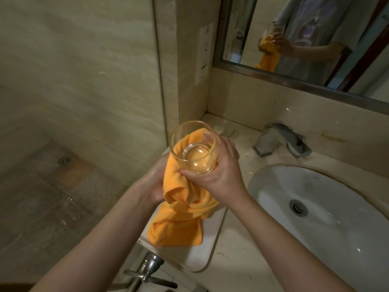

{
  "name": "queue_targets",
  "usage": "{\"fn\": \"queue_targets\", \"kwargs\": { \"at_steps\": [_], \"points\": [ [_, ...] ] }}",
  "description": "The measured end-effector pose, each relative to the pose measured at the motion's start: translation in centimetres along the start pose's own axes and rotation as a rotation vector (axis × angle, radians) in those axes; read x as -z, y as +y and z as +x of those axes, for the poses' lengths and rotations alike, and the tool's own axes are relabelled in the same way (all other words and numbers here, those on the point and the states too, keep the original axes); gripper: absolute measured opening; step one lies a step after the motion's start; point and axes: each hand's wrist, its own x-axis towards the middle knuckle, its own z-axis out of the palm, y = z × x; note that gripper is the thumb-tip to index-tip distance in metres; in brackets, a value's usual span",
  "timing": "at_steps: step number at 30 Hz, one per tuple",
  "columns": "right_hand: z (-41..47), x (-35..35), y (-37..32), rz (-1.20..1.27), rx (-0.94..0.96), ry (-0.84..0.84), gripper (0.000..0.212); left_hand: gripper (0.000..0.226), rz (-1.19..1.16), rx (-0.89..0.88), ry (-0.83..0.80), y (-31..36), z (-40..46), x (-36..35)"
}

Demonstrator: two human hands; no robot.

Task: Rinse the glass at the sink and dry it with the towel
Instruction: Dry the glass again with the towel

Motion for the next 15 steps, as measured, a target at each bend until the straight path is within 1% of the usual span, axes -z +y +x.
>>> {"fn": "queue_targets", "kwargs": {
  "at_steps": [2,3,5,7,8,9,11,13,14,15],
  "points": [
    [-0.1,0.1,0.3,0.046,-0.058,0.034,0.087,0.043,-0.02,0.021,-0.047,0.3,-0.5,-0.9],
    [0.0,0.4,0.3,0.069,-0.102,0.056,0.085,0.042,-0.009,0.022,-0.035,0.3,-0.6,-0.8],
    [0.4,0.6,1.0,0.121,-0.197,0.117,0.084,0.031,-0.005,-0.013,0.008,0.2,-0.9,-0.7],
    [0.9,0.8,1.9,0.124,-0.262,0.152,0.08,0.029,0.108,-0.058,0.093,0.0,-1.1,-0.6],
    [0.9,0.7,2.2,0.117,-0.278,0.157,0.078,0.025,0.158,-0.086,0.11,-0.1,-1.3,-0.8],
    [0.7,0.6,2.4,0.132,-0.285,0.156,0.075,0.027,0.208,-0.109,0.125,-0.3,-1.5,-1.0],
    [0.2,0.2,2.7,0.208,-0.332,0.12,0.062,0.031,0.277,-0.146,0.167,-0.4,-1.5,-1.6],
    [-0.5,0.1,2.2,0.326,-0.402,0.028,0.046,0.033,0.333,-0.208,0.194,-0.1,-1.7,-2.3],
    [-0.8,0.1,2.0,0.397,-0.443,-0.03,0.045,0.033,0.37,-0.242,0.199,0.2,-1.7,-2.5],
    [-1.0,0.1,2.0,0.469,-0.479,-0.077,0.048,0.034,0.41,-0.277,0.195,0.3,-1.6,-2.5]
  ]
}}
